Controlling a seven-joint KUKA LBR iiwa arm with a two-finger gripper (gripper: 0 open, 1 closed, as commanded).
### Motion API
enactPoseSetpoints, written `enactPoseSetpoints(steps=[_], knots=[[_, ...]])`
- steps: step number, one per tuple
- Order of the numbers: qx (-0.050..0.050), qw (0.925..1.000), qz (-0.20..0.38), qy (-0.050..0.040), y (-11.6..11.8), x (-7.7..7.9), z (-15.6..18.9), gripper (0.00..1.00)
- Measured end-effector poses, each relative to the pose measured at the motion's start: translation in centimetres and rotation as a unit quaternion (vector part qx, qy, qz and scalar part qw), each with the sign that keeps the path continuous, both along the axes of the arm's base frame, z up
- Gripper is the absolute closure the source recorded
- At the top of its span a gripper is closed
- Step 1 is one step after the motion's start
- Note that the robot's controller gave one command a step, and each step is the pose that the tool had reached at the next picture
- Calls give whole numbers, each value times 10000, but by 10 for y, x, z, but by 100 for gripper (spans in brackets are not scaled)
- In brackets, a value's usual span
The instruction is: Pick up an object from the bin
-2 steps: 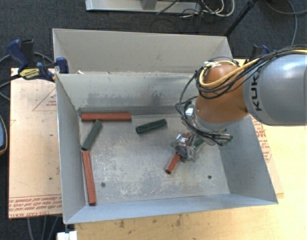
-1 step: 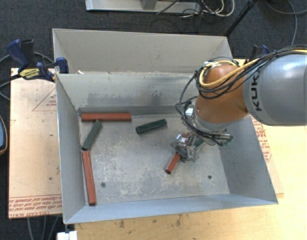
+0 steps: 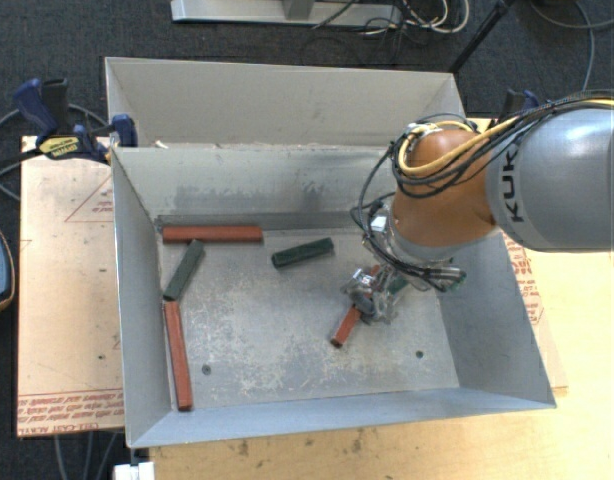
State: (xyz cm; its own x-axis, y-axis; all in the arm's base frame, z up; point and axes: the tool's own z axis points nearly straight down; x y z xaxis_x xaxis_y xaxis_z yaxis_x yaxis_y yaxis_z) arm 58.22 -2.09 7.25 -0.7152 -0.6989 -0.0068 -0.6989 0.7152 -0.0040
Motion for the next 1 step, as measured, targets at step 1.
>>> enactPoseSetpoints(steps=[1], knots=[[0, 10000, 1, 0, 0, 0, 0, 100]])
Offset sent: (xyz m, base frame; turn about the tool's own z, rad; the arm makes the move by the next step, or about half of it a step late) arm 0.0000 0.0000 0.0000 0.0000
